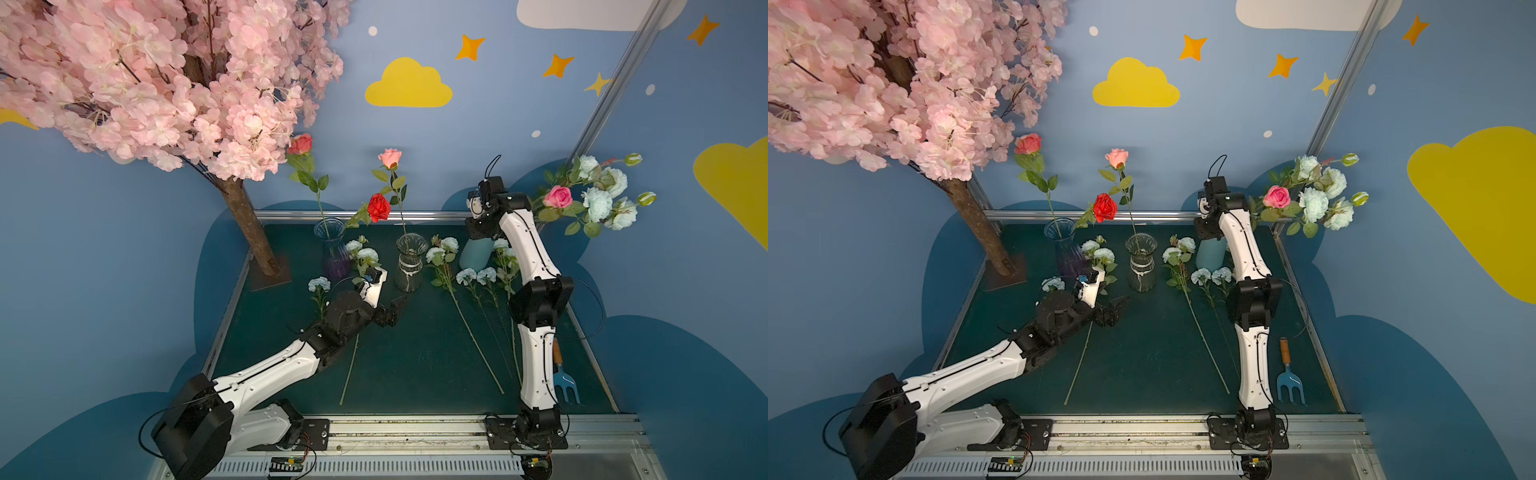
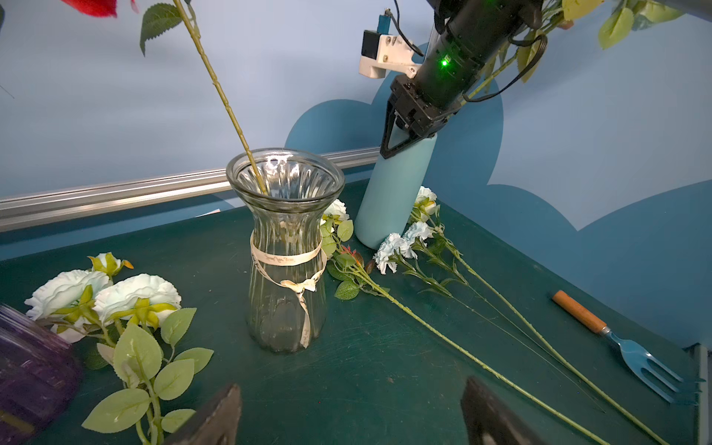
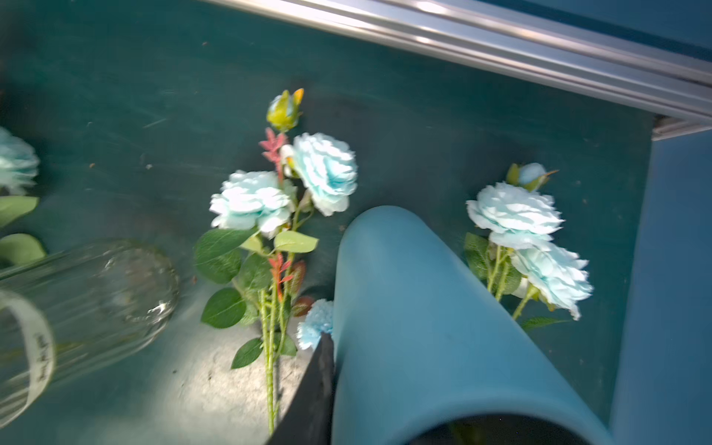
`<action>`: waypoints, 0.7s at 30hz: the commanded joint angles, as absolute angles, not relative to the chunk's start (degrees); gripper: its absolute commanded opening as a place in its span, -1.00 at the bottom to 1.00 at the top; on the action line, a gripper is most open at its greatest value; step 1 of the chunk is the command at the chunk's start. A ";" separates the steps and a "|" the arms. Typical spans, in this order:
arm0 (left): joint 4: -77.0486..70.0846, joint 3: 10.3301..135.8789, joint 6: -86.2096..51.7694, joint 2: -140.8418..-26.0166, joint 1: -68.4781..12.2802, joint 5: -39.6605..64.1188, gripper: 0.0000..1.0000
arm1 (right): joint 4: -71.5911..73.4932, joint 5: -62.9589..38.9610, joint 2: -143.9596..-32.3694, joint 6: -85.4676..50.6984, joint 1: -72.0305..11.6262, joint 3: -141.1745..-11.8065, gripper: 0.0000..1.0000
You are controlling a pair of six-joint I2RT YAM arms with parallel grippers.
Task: Pick out blue flowers from the vase
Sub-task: Pick up the vase from the center of the board.
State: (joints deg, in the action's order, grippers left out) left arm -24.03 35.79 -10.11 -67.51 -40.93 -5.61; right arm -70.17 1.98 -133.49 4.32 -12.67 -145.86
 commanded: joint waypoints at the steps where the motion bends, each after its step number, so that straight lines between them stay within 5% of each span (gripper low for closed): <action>1: -25.21 35.88 -10.27 -66.85 -41.02 -5.45 0.78 | -71.51 7.79 -135.64 6.25 -12.22 -145.90 -0.77; 5: -25.29 35.84 -10.30 -66.71 -40.99 -5.45 0.78 | -71.46 8.59 -135.11 6.32 -12.60 -145.88 -1.00; 21: -26.21 35.60 -10.72 -66.98 -40.98 -5.54 0.77 | -64.75 18.11 -118.62 4.85 -14.29 -134.40 -1.00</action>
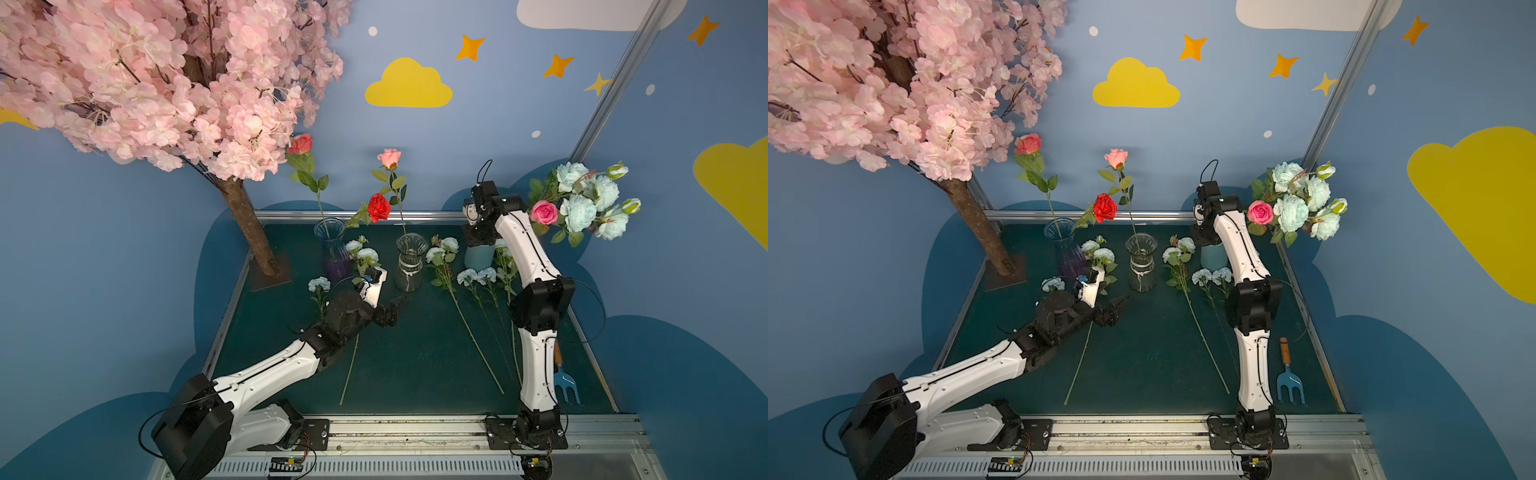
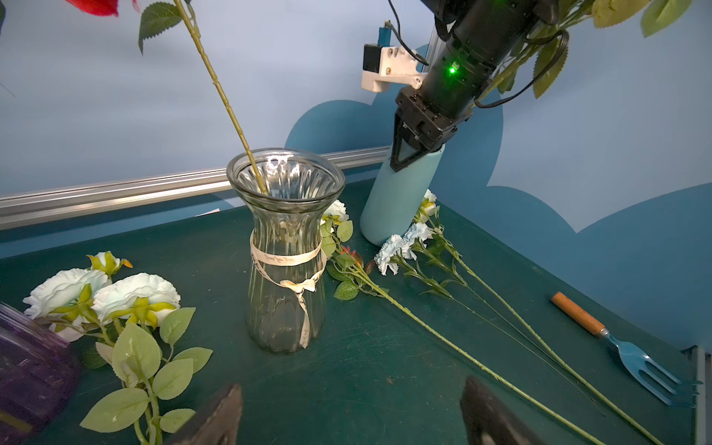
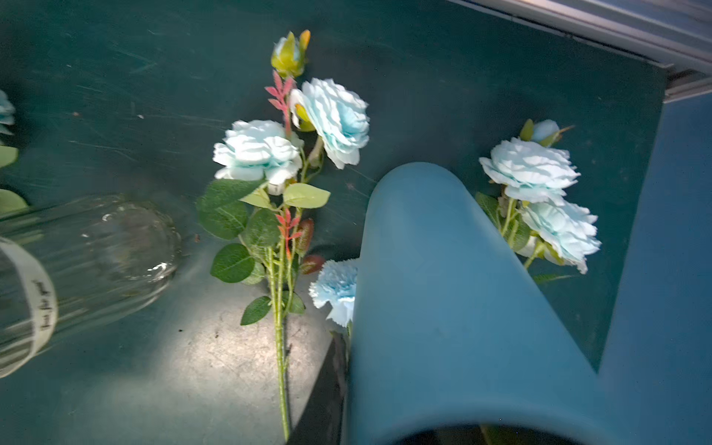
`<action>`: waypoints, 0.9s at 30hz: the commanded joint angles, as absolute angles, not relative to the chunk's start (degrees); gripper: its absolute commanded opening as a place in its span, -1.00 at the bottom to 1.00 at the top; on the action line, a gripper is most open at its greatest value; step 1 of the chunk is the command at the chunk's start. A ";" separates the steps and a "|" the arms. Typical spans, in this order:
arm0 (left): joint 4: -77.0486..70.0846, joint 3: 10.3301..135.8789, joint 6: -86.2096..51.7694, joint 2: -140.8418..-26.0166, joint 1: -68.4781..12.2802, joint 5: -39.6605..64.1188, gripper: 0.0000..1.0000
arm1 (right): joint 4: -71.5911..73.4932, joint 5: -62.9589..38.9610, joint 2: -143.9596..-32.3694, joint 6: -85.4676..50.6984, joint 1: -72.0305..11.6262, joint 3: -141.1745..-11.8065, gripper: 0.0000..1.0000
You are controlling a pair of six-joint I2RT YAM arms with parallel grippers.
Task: Pick out blue flowers from the vase
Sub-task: Pick up the vase from the center of the board, then place the vase at the center of the board.
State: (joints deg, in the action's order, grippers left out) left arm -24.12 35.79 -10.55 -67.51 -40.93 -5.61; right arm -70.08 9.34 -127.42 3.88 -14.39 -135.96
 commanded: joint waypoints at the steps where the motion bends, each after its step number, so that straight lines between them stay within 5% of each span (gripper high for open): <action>1: -26.27 35.51 -10.79 -66.99 -40.94 -5.62 0.77 | -63.06 18.72 -116.41 5.03 -14.58 -132.31 -1.00; 8: -26.68 35.16 -10.79 -66.84 -40.95 -6.12 0.76 | -55.11 20.60 -103.99 5.13 -17.26 -121.94 -1.00; 27: -26.11 31.50 -15.13 -62.99 -37.58 -12.00 0.74 | -73.46 14.90 -91.94 -0.88 -35.86 -118.12 -1.00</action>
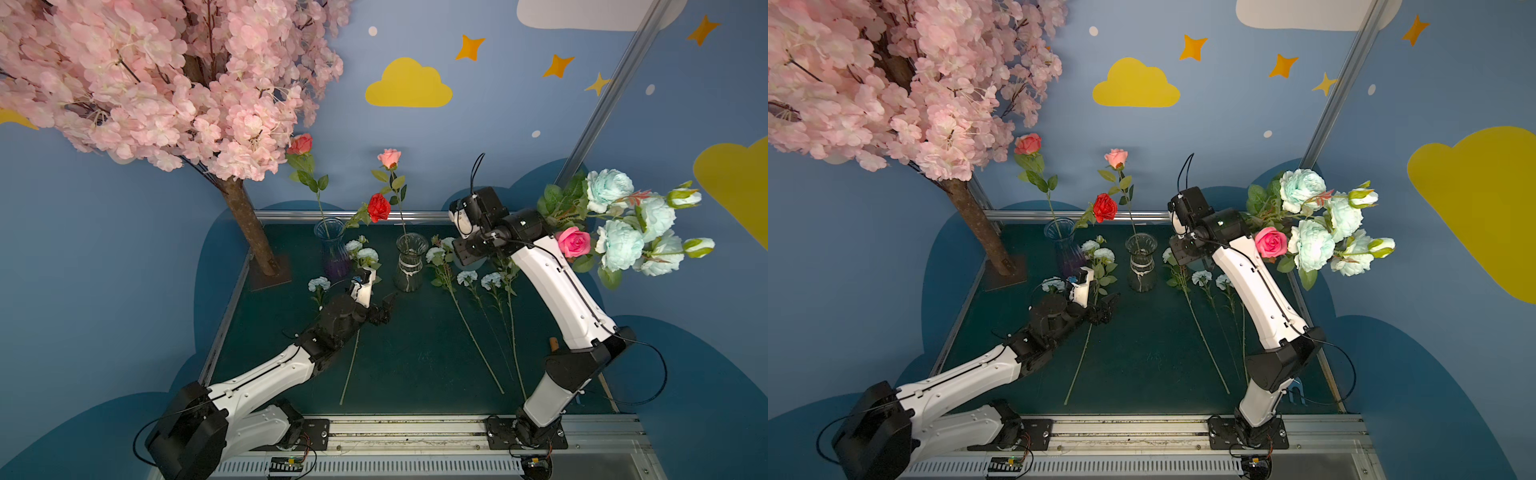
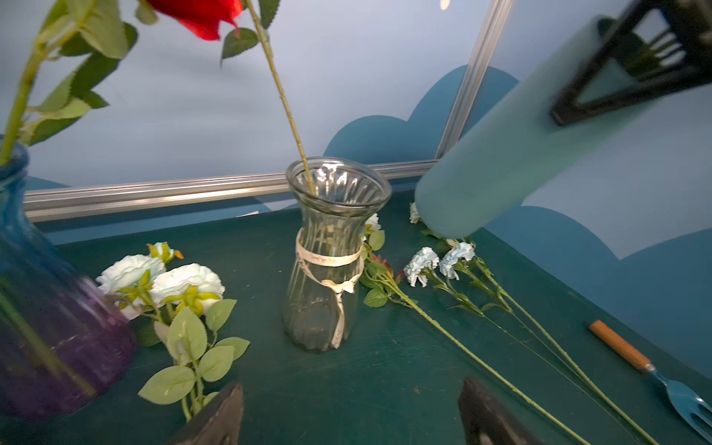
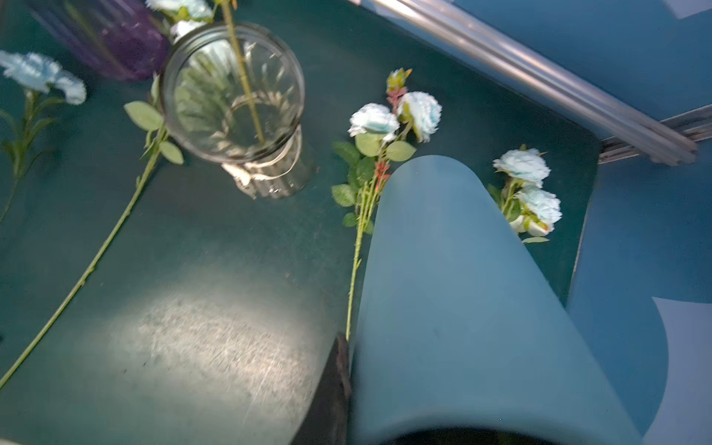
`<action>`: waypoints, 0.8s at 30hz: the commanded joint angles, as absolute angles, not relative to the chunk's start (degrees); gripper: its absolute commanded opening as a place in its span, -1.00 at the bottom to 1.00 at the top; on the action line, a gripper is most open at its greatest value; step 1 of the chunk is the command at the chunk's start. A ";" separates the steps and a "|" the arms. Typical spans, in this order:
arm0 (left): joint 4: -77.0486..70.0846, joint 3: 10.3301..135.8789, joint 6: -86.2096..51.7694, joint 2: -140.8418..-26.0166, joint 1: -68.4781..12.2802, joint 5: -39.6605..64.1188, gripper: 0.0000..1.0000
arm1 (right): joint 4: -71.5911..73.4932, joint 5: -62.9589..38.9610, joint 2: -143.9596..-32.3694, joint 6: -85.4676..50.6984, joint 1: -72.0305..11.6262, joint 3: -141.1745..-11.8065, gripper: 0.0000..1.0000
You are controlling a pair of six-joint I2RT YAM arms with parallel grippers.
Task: Pick out blue flowers from the vase
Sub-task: Place the vase at the center of the board.
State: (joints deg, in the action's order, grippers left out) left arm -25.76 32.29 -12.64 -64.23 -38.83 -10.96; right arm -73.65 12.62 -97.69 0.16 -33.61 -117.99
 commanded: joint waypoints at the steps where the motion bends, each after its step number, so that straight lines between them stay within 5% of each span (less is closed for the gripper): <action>1: -26.12 31.22 -15.66 -62.75 -37.09 -11.78 0.74 | -74.04 14.43 -91.33 -1.31 -36.79 -117.31 -1.00; 14: -26.11 28.85 -18.09 -59.69 -34.10 -10.11 0.73 | -73.78 -2.61 -85.89 -1.91 -50.62 -106.89 -1.00; 24: -26.29 28.30 -18.71 -59.16 -33.25 -9.58 0.73 | -72.99 -11.98 -90.08 -0.53 -53.52 -103.27 -1.00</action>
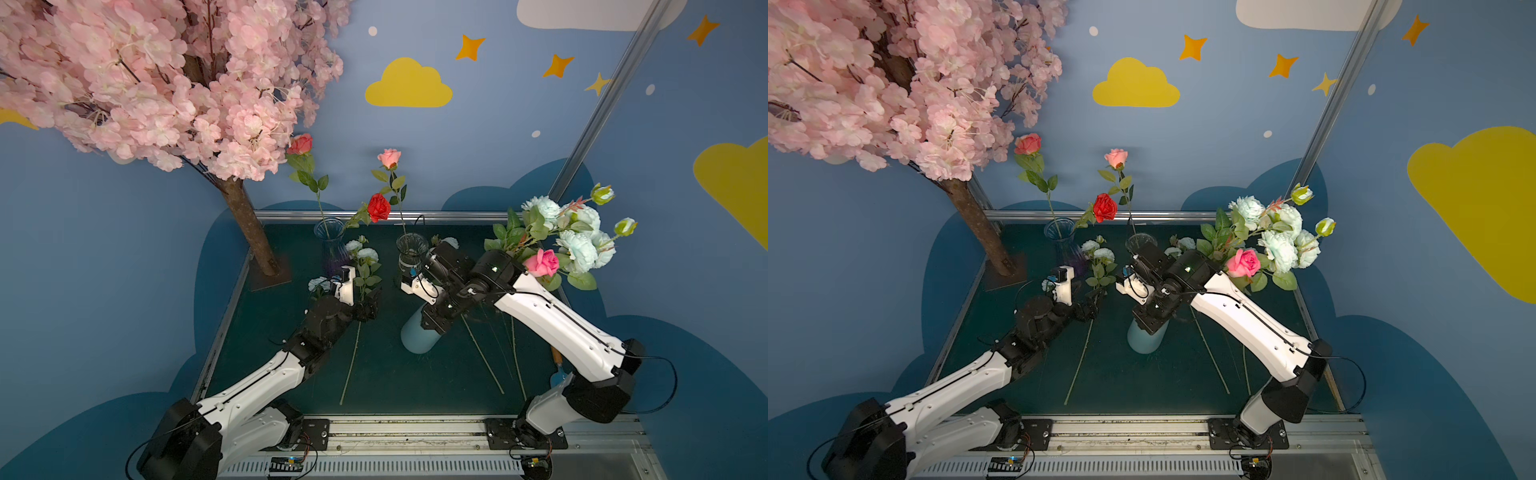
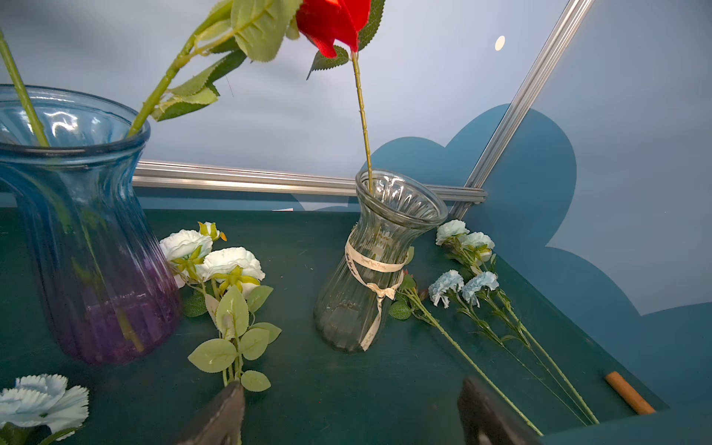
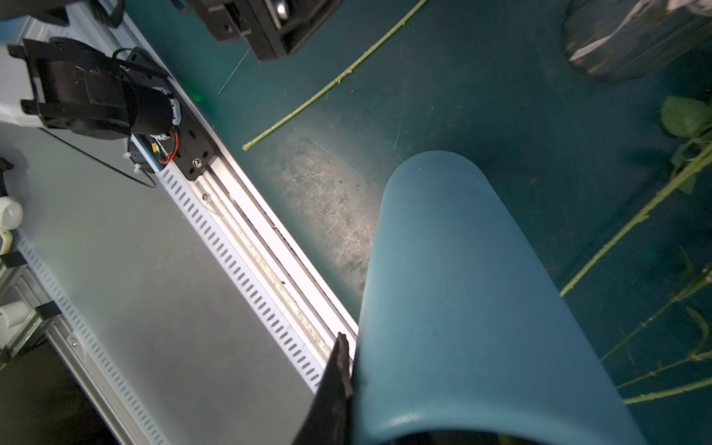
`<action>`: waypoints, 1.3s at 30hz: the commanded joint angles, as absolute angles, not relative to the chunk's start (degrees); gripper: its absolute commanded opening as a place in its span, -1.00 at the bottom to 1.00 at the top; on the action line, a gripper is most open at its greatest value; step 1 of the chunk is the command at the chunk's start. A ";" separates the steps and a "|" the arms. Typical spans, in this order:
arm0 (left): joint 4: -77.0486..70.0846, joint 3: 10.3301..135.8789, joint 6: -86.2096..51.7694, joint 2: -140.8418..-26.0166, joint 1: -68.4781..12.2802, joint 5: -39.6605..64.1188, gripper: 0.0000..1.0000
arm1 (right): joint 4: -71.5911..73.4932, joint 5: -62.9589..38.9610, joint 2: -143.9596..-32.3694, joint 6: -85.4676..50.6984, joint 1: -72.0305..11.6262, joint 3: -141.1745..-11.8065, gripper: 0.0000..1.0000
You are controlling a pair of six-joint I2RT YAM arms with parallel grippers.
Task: Pick out blue flowers from the vase
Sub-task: Place the vase at the center of the board.
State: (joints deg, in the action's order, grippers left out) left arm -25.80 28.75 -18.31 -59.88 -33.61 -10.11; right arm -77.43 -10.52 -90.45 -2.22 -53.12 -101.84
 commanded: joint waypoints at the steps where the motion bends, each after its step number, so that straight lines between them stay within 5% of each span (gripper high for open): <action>1: -26.30 28.33 -18.68 -59.16 -33.31 -9.58 0.73 | -73.04 -12.14 -90.63 -0.57 -53.76 -103.27 -1.00; 20: -26.50 28.79 -18.96 -60.48 -32.96 -9.09 0.73 | -80.90 -8.69 -106.62 0.00 -60.32 -110.19 -1.00; 31: -26.50 28.65 -18.96 -60.37 -32.85 -8.97 0.73 | -78.02 -8.40 -104.71 -0.44 -60.23 -105.74 -1.00; 39: -26.65 28.66 -19.13 -60.62 -32.95 -8.88 0.73 | -76.84 -8.39 -102.10 -1.39 -60.20 -103.07 -0.63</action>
State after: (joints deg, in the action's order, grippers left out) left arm -25.80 28.64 -18.70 -60.34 -32.91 -9.39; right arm -77.82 -8.49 -103.39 -1.26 -59.99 -104.62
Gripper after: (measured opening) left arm 0.863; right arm 0.173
